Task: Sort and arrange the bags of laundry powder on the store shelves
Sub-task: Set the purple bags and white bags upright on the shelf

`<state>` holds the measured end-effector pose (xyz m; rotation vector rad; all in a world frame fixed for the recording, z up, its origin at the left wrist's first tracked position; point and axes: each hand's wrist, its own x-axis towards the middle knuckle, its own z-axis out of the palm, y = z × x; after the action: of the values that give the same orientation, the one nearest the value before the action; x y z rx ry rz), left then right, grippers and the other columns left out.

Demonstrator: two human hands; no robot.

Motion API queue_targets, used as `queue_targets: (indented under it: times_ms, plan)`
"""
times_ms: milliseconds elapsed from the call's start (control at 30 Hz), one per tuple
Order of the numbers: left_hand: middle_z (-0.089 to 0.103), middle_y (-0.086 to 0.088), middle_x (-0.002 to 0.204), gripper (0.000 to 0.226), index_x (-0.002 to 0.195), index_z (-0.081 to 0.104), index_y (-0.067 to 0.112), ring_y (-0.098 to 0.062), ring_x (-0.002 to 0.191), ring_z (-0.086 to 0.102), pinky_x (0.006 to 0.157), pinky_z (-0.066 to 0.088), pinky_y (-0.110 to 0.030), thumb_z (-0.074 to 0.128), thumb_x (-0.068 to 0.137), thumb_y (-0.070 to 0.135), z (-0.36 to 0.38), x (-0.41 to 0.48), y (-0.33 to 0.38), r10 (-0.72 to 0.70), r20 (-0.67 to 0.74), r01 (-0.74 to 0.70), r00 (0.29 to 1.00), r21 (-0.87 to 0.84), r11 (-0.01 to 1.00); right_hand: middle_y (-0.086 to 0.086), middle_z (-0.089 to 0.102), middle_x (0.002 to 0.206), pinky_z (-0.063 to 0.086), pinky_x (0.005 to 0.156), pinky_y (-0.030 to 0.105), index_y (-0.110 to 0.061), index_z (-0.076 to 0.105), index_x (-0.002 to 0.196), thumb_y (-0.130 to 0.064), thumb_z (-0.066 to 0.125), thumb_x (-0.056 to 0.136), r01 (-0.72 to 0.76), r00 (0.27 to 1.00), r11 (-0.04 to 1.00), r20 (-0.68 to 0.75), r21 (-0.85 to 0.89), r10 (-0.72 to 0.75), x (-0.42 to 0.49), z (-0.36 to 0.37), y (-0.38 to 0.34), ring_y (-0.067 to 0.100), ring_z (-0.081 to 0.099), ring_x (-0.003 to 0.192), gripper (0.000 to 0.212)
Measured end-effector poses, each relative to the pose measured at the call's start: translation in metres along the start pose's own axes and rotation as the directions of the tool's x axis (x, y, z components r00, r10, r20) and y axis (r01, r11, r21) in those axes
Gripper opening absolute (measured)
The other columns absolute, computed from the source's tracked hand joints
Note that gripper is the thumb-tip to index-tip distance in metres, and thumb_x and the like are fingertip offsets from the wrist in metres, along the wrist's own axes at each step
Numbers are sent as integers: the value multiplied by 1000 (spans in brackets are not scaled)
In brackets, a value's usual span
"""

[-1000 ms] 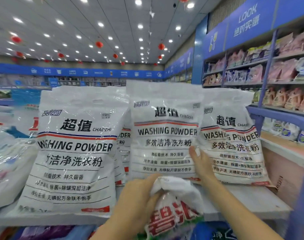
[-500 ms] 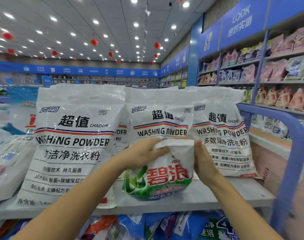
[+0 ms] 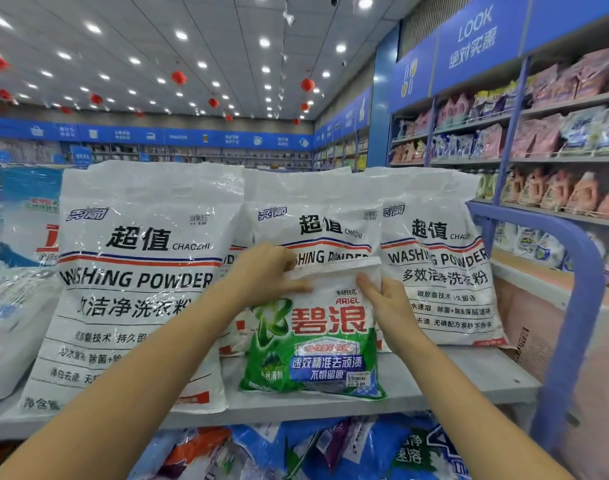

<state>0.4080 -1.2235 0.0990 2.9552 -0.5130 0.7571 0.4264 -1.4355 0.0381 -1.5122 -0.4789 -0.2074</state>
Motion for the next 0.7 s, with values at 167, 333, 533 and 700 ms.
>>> queue_targets:
  times_ms: [167, 333, 533, 700]
  plan:
    - [45, 3, 56, 41, 60, 48, 17, -12, 50, 38, 52, 31, -23, 67, 83, 46, -14, -16, -29, -19, 127, 43, 992, -189, 981, 3, 73, 72, 55, 54, 24, -12, 62, 89, -25, 51, 94, -21, 999, 999, -29, 39, 22, 1, 3, 2, 18, 71, 64, 17]
    - [43, 7, 60, 33, 77, 47, 16, -16, 57, 41, 58, 30, -27, 50, 95, 43, -29, -10, -21, 253, -51, -233, 966, 247, 941, -1, 72, 67, 53, 52, 23, -15, 60, 83, -25, 51, 95, -3, 997, 1000, -81, 2, 3, 9, 1, -3, 16, 69, 61, 18]
    - [61, -5, 59, 33, 83, 58, 6, -21, 47, 55, 49, 40, -27, 58, 90, 38, -21, -22, -24, 428, -215, -372, 878, 257, 892, 2, 71, 66, 55, 57, 28, -14, 61, 78, -25, 51, 94, -5, 999, 999, -50, 36, 7, 7, -8, -2, 18, 69, 62, 23]
    - [66, 1, 88, 32, 100, 56, 22, -15, 79, 64, 69, 52, -25, 67, 80, 45, 18, -57, -1, -496, -366, 23, 787, -787, 617, 2, 71, 66, 54, 50, 26, -16, 61, 76, -28, 54, 90, -37, 992, 974, -108, 225, 63, 0, -5, 2, 18, 69, 58, 21]
